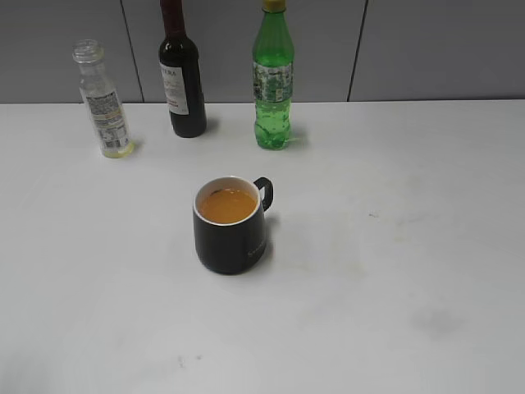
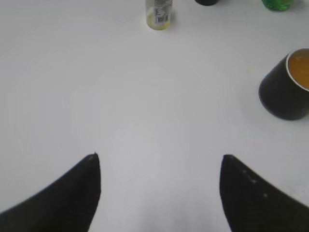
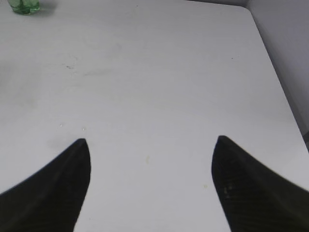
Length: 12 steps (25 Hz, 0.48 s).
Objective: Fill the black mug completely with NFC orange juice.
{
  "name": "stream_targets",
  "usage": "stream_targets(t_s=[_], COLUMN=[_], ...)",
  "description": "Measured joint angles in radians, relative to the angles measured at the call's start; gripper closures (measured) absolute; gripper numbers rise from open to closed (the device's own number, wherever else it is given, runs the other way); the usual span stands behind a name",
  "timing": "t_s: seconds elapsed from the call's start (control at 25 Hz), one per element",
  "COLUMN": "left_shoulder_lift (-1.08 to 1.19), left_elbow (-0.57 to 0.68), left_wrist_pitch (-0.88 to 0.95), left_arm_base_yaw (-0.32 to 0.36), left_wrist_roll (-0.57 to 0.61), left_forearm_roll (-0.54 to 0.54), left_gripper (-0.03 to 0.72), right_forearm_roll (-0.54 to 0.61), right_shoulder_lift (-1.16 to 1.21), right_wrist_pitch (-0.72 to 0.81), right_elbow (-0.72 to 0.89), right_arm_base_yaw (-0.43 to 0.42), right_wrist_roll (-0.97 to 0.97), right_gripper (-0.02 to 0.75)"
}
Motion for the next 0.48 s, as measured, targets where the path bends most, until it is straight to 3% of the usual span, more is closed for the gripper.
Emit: stream_targets(t_s=[0.28,0.48], left_shoulder_lift=[-0.292,-0.455], left_elbow=[0.003,0.072], left_wrist_pitch=[0.21,0.236], left_arm_base_yaw=[0.0,0.0], left_wrist_roll=[-0.046,-0.059], left_forearm_roll=[0.107,0.128], left_gripper=[0.106,0.107], right_forearm_roll=[0.0,0.0], right_shoulder_lift=[0.0,0.0], right_wrist_pitch=[0.0,0.0], right_elbow=[0.0,0.0], right_arm_base_yaw=[0.0,0.0], right_wrist_roll=[0.0,0.0], right_gripper=[0.145,0.145])
